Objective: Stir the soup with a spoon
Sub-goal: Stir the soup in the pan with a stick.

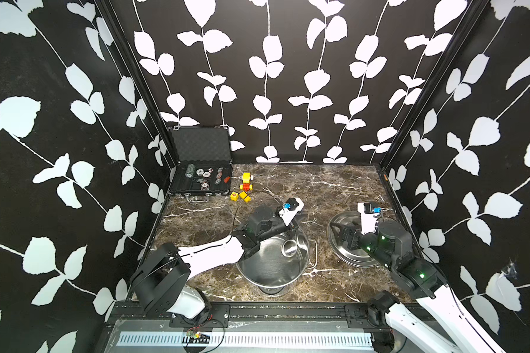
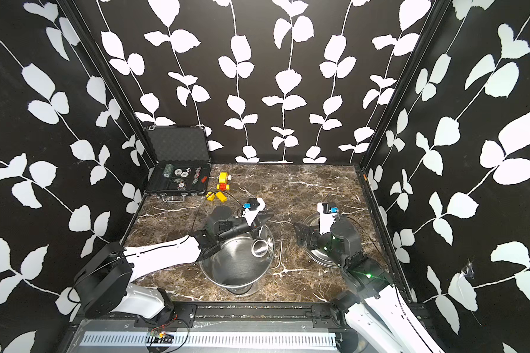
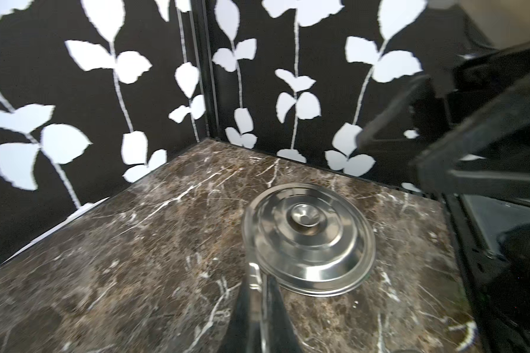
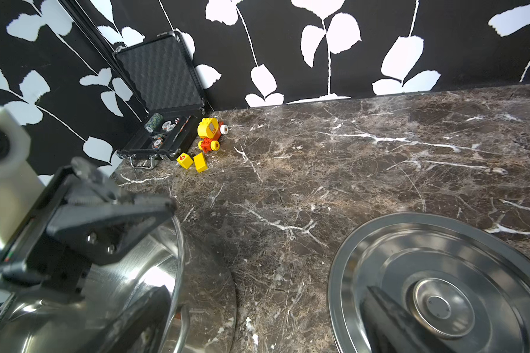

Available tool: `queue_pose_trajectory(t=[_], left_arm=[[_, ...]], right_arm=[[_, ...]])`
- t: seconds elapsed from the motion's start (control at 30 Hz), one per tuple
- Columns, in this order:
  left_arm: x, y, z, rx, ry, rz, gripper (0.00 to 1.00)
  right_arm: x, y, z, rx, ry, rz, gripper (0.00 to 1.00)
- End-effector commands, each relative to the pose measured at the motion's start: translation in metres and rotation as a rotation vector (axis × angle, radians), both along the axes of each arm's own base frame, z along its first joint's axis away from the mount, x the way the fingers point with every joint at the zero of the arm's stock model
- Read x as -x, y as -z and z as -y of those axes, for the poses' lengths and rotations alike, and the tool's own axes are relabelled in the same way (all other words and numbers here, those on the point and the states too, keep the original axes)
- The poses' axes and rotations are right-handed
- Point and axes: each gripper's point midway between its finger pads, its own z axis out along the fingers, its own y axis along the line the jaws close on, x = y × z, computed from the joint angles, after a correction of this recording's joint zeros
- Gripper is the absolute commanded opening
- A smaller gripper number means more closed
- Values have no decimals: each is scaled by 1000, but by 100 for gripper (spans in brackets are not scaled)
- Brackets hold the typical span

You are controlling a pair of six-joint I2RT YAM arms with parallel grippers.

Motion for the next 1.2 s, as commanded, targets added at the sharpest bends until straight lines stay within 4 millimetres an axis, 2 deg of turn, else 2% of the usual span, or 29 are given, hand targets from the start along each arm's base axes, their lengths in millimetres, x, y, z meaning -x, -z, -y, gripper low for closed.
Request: queue_pose_trajectory(t=[0.0, 0.13, 0.3, 0.4, 0.5, 0.7, 0.93, 1.17], left_arm=[[41, -31, 16, 83, 186, 61, 0], [73, -20, 16, 53, 278, 64, 0], [103, -2, 0, 0, 344, 25, 0], [116, 8, -14, -32, 361, -8, 0], [121, 20, -29, -60, 329, -40, 0], [113, 29, -66, -101, 167, -50, 0], [77, 26, -110, -101, -137, 19, 0], [47, 19, -142, -51, -317, -12, 0]], right_arm=[[1, -4, 4, 4, 14, 20, 99], [1, -3, 4, 6, 13, 19, 99], [1, -1, 2, 7, 8, 15, 99], [0, 0, 1, 5, 6, 15, 99], [-1, 1, 0, 1, 4, 14, 99], [-4, 3, -4, -1, -7, 6, 99], [-7, 4, -9, -10, -20, 2, 99], [-4, 2, -7, -11, -16, 7, 99]])
